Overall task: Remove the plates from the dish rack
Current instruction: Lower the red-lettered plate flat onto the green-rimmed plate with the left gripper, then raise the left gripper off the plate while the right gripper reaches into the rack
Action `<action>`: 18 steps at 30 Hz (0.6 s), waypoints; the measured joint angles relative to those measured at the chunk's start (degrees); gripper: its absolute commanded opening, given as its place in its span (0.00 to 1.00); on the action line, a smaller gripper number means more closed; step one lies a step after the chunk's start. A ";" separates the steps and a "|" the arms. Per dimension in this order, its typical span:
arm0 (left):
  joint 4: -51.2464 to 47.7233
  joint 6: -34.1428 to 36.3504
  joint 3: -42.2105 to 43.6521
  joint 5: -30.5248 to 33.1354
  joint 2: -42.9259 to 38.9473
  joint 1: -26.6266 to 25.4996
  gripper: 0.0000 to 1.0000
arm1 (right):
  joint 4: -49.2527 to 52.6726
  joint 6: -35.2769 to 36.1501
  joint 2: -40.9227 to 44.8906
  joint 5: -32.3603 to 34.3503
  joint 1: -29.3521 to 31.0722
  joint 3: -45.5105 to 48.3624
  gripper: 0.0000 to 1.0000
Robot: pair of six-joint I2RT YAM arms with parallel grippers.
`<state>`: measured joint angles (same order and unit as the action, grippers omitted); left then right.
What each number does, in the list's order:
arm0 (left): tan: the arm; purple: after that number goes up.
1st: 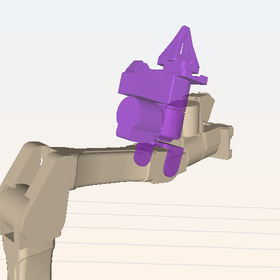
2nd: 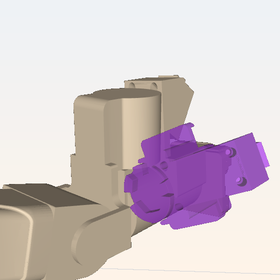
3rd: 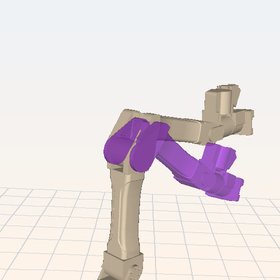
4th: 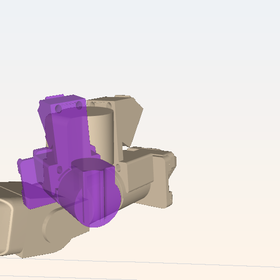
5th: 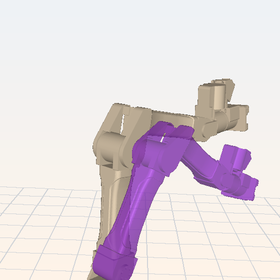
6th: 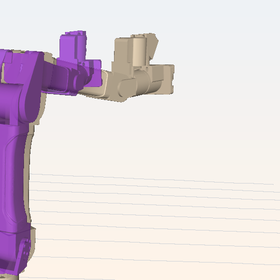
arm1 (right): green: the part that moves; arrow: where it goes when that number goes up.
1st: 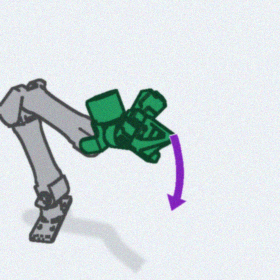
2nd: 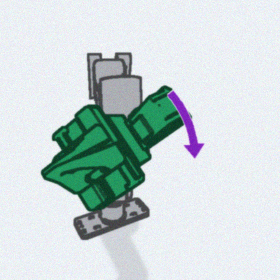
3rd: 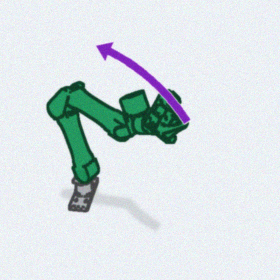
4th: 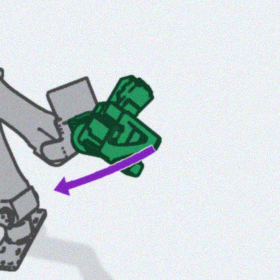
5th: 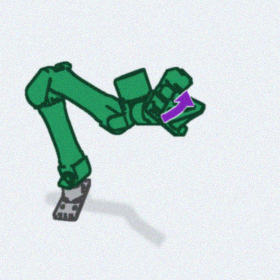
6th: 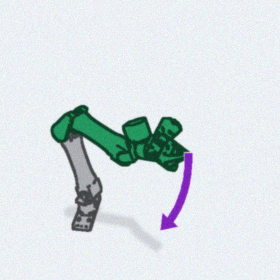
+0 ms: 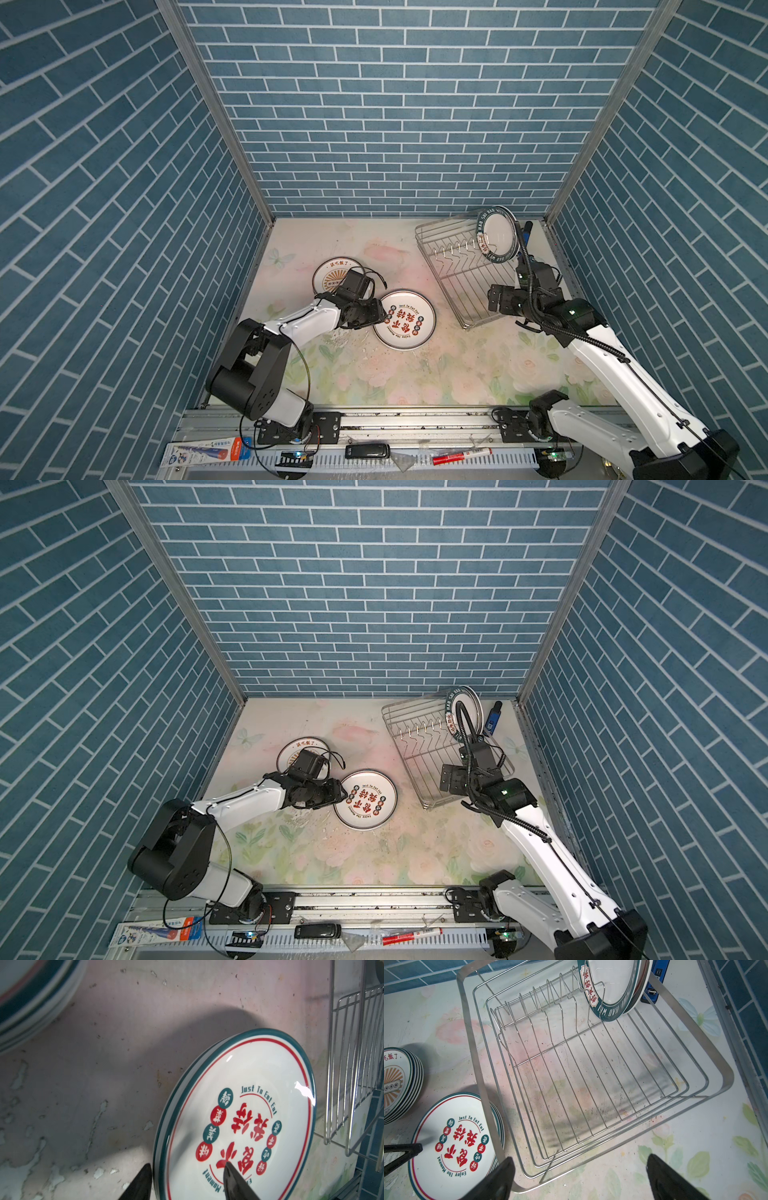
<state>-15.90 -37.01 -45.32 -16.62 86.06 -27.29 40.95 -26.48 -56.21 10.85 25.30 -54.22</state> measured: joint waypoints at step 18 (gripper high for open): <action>-13.29 7.74 -9.81 13.88 -12.28 -0.04 0.99 | -12.22 8.55 1.18 13.18 -3.34 1.60 0.99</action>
<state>-29.19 -29.28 -55.13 -2.74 73.78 -27.33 28.73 -17.93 -55.02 24.03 21.96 -52.62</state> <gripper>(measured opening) 0.991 0.991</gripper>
